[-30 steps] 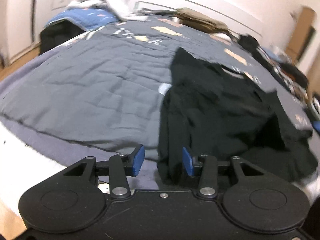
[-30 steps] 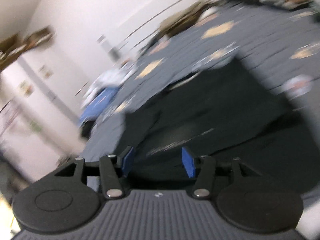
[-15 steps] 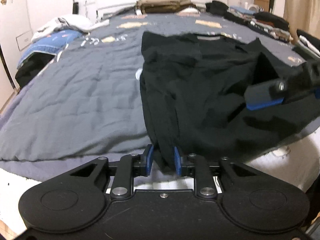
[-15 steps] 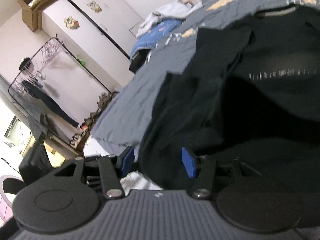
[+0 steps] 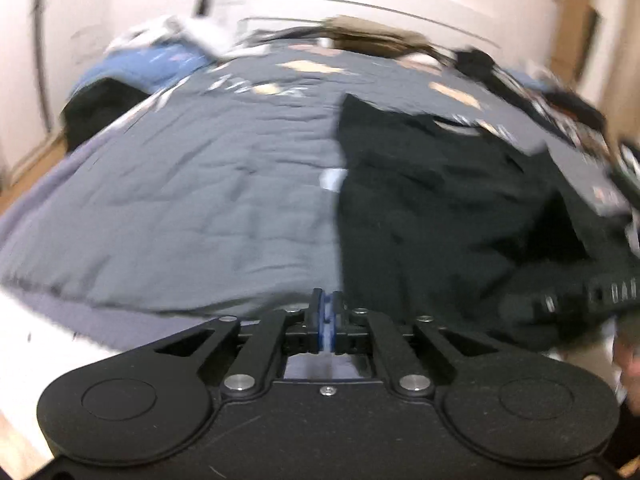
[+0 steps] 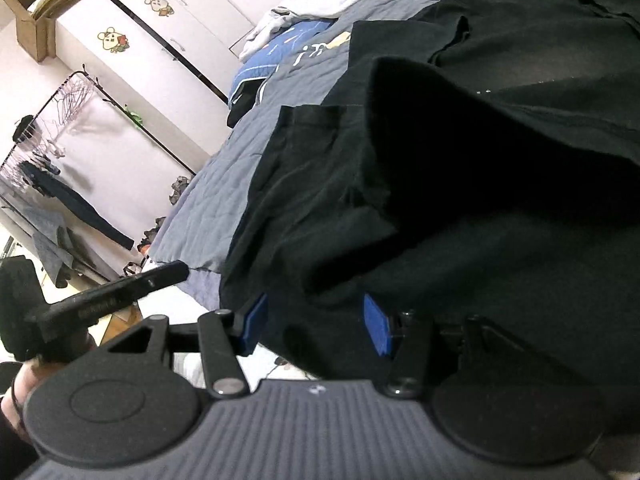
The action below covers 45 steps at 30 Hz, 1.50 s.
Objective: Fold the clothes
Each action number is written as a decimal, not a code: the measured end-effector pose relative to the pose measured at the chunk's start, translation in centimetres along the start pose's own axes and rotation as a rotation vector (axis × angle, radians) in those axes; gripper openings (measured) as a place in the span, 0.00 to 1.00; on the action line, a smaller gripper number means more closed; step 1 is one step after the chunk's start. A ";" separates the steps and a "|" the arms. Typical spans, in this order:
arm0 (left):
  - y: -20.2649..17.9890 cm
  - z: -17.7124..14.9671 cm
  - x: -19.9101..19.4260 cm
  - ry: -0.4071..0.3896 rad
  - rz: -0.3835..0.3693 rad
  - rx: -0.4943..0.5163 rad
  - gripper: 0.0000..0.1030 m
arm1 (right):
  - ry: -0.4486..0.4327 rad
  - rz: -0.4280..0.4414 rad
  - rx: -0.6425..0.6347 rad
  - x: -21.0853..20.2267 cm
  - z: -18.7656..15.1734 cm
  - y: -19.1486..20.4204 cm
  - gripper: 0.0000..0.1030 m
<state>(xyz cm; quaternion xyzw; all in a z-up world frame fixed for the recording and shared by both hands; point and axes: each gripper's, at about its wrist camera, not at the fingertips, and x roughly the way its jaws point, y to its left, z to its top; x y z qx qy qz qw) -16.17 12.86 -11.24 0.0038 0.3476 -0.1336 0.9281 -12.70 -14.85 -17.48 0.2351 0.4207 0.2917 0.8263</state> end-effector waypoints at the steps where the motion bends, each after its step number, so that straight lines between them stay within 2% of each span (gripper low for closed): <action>1: -0.6 -0.2 0.3 0.009 -0.007 0.019 0.17 | 0.001 0.000 -0.002 0.0 0.0 0.1 0.51; 2: -1.1 -0.3 0.7 0.019 -0.014 0.038 0.21 | 0.002 0.000 -0.005 0.0 -0.1 0.1 0.51; 4: -1.8 -0.7 1.2 0.040 -0.035 0.063 0.22 | 0.004 0.012 -0.024 0.0 -0.2 0.5 0.51; 6: -2.3 -1.0 1.3 0.044 -0.040 0.081 0.27 | 0.005 0.032 -0.040 0.0 -0.2 0.8 0.51; 13: -3.0 -1.6 3.0 0.089 -0.012 0.131 0.28 | 0.041 0.052 -0.068 1.0 -0.6 1.5 0.51; 14: -3.0 -1.7 3.3 0.095 -0.015 0.133 0.24 | 0.043 0.051 -0.071 1.1 -0.6 1.5 0.51; 15: -3.1 -1.8 3.5 0.101 -0.023 0.136 0.14 | 0.045 0.050 -0.071 1.1 -0.6 1.5 0.51; 17: -2.9 -1.7 3.3 0.102 -0.021 0.142 0.09 | 0.051 0.047 -0.065 1.3 -0.5 1.2 0.51; 21: -1.2 -1.1 1.4 0.052 0.060 0.106 0.00 | 0.064 0.039 -0.059 1.7 -0.8 0.3 0.51; 24: 0.8 -1.0 0.8 0.057 0.204 0.076 0.00 | 0.063 0.045 -0.033 1.7 -0.7 -0.1 0.51; 25: 1.5 -0.9 0.8 0.066 0.213 0.036 0.00 | 0.066 0.045 -0.028 1.7 -0.7 -0.2 0.51; 26: 2.2 -0.8 0.7 0.076 0.184 -0.021 0.00 | 0.068 0.043 -0.028 1.7 -0.6 -0.1 0.51; 27: 2.5 -0.7 0.5 0.083 0.120 -0.071 0.00 | 0.069 0.041 -0.027 1.6 -0.7 -0.1 0.51; 28: 2.4 -0.6 0.1 0.059 0.072 -0.082 0.00 | 0.068 0.039 -0.029 1.6 -0.7 -0.1 0.51; 29: 1.7 -0.5 -0.2 0.029 0.047 -0.065 0.02 | 0.068 0.038 -0.031 1.6 -0.7 0.0 0.51; 31: 0.6 -0.4 -0.3 0.000 0.013 -0.027 0.23 | 0.069 0.036 -0.033 1.5 -0.7 0.1 0.52; 32: 0.2 -0.3 -0.2 -0.007 -0.001 -0.020 0.44 | 0.068 0.036 -0.033 1.4 -0.8 0.1 0.52; 36: -0.2 0.1 1.5 -0.009 -0.090 -0.080 0.46 | 0.068 0.034 -0.041 1.3 -0.8 0.3 0.52; 37: -0.3 0.2 2.1 0.006 -0.088 -0.095 0.45 | 0.068 0.033 -0.043 1.4 -0.9 0.4 0.52; 38: -0.3 0.2 2.8 0.021 -0.086 -0.111 0.33 | 0.067 0.033 -0.044 1.4 -0.9 0.4 0.52; 39: -0.3 0.3 3.5 0.036 -0.086 -0.129 0.10 | 0.066 0.035 -0.044 1.3 -0.9 0.3 0.52; 40: 0.2 0.3 3.9 0.052 -0.095 -0.164 0.09 | 0.063 0.036 -0.041 1.3 -0.9 0.3 0.52; 43: 2.0 0.6 2.9 0.016 -0.112 -0.282 0.05 | 0.046 0.037 -0.020 0.9 -0.6 -0.2 0.52; 45: 2.4 0.7 2.1 0.002 -0.069 -0.281 0.04 | 0.034 0.037 -0.006 0.6 -0.4 -0.6 0.52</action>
